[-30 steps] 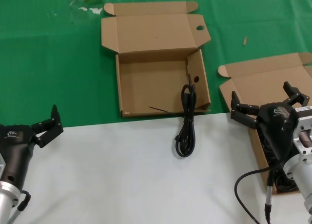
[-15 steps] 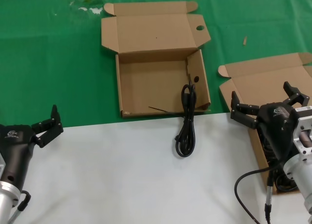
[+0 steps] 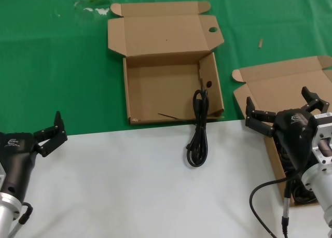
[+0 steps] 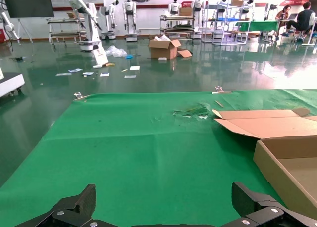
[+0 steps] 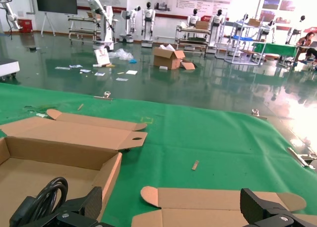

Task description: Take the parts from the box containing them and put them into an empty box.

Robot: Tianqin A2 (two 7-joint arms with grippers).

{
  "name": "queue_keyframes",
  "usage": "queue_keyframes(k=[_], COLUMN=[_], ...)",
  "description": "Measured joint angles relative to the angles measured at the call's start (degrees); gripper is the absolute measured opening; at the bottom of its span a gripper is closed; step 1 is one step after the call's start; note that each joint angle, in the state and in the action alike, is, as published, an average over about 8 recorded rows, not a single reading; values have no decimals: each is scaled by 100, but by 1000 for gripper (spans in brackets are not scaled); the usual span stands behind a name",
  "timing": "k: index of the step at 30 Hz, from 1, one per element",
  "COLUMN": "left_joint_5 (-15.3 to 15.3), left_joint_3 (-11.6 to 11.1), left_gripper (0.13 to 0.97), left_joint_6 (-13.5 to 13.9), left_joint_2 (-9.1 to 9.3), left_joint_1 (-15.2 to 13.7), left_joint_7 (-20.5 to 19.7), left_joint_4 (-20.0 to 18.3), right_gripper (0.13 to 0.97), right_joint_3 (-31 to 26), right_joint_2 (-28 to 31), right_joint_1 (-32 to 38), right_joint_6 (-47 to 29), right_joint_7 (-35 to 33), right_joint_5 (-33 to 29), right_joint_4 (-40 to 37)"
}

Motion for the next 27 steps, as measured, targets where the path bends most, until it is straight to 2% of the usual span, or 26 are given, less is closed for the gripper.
queue_keyframes(k=[27], left_joint_5=[0], left_joint_3=[0], left_gripper=[966], left_joint_6=[0], left_joint_2=[0], left_joint_1=[0], left_joint_7=[0], left_joint_4=[0], right_gripper=[966], right_joint_3=[0], right_joint_2=[0], right_joint_1=[0], right_joint_6=[0], right_joint_7=[0], right_joint_5=[0], right_joint_4=[0])
